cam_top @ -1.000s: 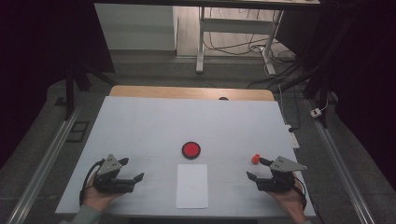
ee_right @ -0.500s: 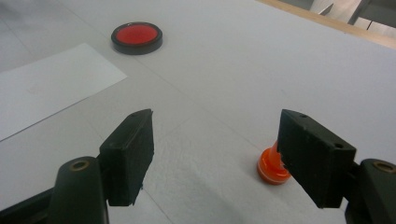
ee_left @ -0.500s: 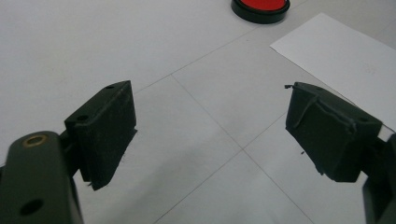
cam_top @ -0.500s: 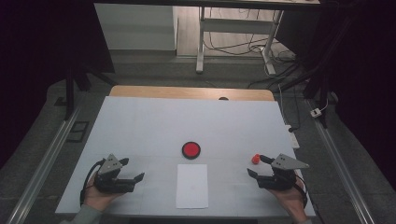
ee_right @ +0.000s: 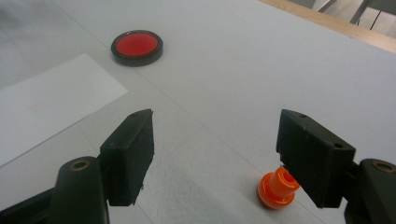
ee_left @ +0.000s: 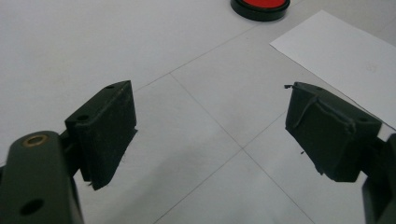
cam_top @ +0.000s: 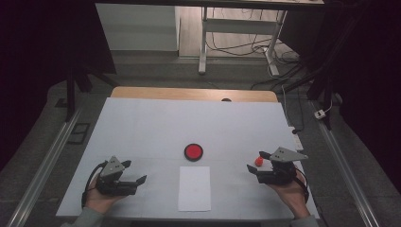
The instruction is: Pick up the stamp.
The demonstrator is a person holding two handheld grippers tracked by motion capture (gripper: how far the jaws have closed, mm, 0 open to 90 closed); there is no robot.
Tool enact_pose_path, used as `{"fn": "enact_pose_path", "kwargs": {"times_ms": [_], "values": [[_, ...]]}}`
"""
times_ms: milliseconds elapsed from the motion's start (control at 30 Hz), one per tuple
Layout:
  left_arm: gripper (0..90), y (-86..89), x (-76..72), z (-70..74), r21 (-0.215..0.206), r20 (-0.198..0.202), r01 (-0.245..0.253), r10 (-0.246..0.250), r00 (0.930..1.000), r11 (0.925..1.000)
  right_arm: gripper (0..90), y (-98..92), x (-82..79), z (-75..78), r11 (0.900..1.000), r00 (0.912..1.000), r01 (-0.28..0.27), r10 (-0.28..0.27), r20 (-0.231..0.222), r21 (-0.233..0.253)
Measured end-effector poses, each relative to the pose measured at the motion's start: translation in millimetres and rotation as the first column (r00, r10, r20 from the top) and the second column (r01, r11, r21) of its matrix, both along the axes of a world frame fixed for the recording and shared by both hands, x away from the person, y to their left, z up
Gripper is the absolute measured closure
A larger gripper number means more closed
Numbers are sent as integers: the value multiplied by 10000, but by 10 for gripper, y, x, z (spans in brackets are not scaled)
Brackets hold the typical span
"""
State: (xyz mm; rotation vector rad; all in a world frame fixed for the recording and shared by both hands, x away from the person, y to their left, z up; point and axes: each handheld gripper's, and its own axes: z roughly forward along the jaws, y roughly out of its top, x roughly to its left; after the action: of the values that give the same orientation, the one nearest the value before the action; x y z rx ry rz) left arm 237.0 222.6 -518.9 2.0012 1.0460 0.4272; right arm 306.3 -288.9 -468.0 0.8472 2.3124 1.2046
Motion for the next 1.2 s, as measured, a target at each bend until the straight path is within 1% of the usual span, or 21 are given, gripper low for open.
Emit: {"fn": "enact_pose_path", "kwargs": {"times_ms": [67, 100, 233, 367, 400, 467, 500, 567, 700, 833, 1033, 1067, 1200], "values": [[167, -4, 1, -2, 22, -20, 14, -14, 10000, 10000, 275, 21, 38, 26, 10000, 10000, 56, -56, -23, -23], [167, -5, 2, -2, 21, -29, 25, -25, 10000, 10000, 274, 34, 57, 34, 10000, 10000, 69, -69, -34, 50], [167, -1, 6, -4, 30, 4, -4, 4, 10000, 10000, 285, 77, 125, 62, 9999, 9998, 151, -152, -140, -27], [170, 2, 5, -3, 24, 77, -59, 59, 10000, 10000, 286, 90, 214, 78, 9996, 9987, 260, -265, -427, -112], [170, 3, 5, -3, 43, 60, -40, 39, 10000, 10000, 286, 93, 230, 76, 9996, 9985, 279, -282, -477, -57], [170, 1, 8, -4, 39, 48, -19, 19, 10000, 10000, 289, 93, 248, 68, 9993, 9979, 381, -383, -516, -33], [170, -1, 9, -5, 42, 45, -5, 5, 10000, 10000, 286, 96, 268, 59, 9994, 9975, 336, -341, -622, -98], [171, -8, 12, -10, 100, 35, 24, -24, 10000, 9999, 286, 86, 286, 55, 9991, 9977, 302, -321, -602, -312], [171, -12, 18, -16, 122, 11, 35, -35, 10000, 9999, 289, 42, 324, 34, 9985, 9951, 428, -457, -879, -344], [171, -16, 25, -22, 135, -25, 10, -10, 10000, 9999, 295, 4, 373, -17, 9970, 9908, 561, -622, -1205, -533], [171, -14, 28, -23, 120, -32, 14, -14, 10000, 9999, 303, -45, 449, -85, 9932, 9868, 827, -930, -1324, -816], [171, -14, 28, -23, 113, -32, 12, -12, 10000, 9999, 307, -50, 459, -94, 9932, 9862, 900, -993, -1322, -745], [171, -15, 29, -23, 130, -20, 20, -20, 10000, 9999, 322, -90, 493, -119, 9911, 9837, 1080, -1179, -1357, -782]]}}
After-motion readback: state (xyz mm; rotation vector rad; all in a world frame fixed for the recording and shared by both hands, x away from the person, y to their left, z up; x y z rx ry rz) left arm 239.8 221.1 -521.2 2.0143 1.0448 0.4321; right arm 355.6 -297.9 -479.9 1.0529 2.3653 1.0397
